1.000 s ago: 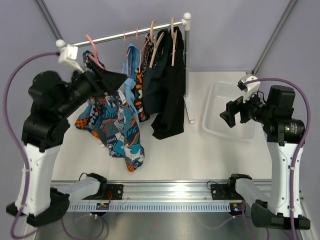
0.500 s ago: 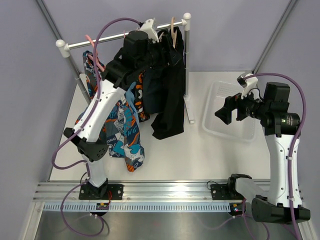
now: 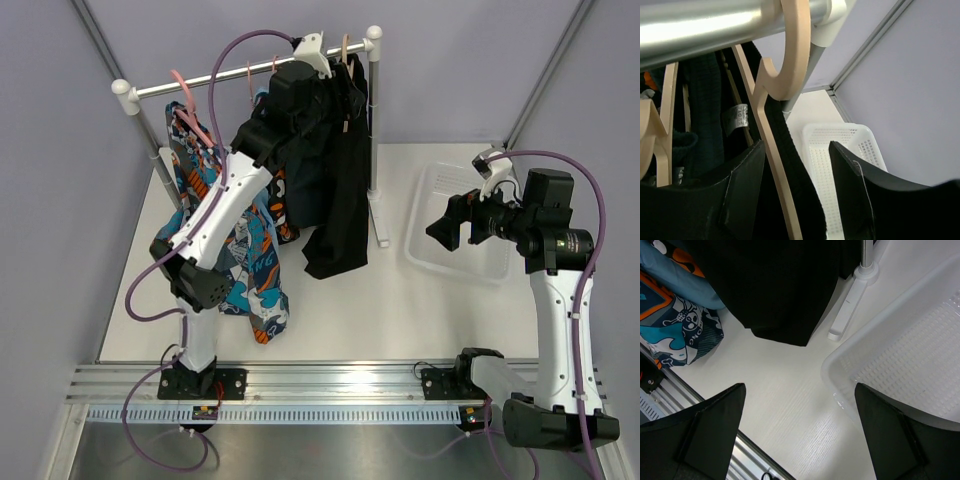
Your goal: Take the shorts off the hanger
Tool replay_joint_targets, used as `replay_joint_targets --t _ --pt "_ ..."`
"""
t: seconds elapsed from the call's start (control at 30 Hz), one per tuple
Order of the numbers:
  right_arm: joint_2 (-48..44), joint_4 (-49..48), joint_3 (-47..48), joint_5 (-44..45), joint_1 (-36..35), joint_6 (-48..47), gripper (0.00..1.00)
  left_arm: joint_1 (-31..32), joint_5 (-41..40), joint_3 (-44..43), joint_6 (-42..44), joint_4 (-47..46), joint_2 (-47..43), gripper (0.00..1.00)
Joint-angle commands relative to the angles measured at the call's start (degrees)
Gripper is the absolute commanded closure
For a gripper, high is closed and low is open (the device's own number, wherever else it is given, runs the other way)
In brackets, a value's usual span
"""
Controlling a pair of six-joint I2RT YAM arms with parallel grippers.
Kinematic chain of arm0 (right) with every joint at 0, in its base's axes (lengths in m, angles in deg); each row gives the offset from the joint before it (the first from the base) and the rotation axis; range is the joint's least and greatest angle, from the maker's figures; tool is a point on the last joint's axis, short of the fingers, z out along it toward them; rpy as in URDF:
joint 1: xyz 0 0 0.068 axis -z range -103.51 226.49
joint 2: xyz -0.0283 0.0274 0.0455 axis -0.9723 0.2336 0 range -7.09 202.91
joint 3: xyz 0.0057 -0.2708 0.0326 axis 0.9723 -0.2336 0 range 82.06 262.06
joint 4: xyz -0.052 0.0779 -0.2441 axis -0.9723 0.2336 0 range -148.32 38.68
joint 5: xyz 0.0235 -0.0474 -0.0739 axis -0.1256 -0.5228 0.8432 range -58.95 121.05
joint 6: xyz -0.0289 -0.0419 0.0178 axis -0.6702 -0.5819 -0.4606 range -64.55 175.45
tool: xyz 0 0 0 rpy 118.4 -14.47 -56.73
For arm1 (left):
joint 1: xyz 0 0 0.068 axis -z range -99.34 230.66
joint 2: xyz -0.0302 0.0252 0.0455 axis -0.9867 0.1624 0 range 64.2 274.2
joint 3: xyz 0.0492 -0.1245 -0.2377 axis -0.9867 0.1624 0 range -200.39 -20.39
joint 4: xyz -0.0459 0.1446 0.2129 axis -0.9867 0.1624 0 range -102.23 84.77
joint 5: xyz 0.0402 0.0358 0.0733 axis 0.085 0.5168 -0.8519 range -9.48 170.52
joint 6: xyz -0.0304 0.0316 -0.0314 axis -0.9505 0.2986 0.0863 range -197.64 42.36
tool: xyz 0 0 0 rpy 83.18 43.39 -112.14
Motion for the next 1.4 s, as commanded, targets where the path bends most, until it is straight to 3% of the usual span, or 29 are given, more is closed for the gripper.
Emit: replay_joint_targets --t 0.0,0.33,0.6,0.7,1.13,1.37 --pt "-1.3 -2.6 0.0 -1.6 0.1 0.9 0.0 -0.1 -3.0 -2.9 3.0 -3.9 2.3 0.43" --pt "-1.6 -3.5 -0.2 -1.9 0.1 1.9 0.01 -0.4 -5.7 -3.0 5.2 -3.7 5.1 0.58" --pt "-1.8 -3.7 -0.1 -2.4 0.1 2.5 0.01 -0.3 -6.2 -3.2 6.0 -5.1 4.0 0.92" --pt "-1.9 -3.9 -0.2 -2.7 0.1 2.8 0.0 -0.2 -6.3 -3.3 6.8 -6.2 2.2 1.0" --pt "-1.2 -4.7 -0.4 -5.5 0.1 3.5 0.0 1.3 -10.4 -2.4 11.1 -6.4 -6.8 1.0" --pt "-0.5 -1.1 -0.4 -8.9 0.1 -0.4 0.0 1.3 -8.3 5.6 9.6 -1.1 -10.8 1.0"
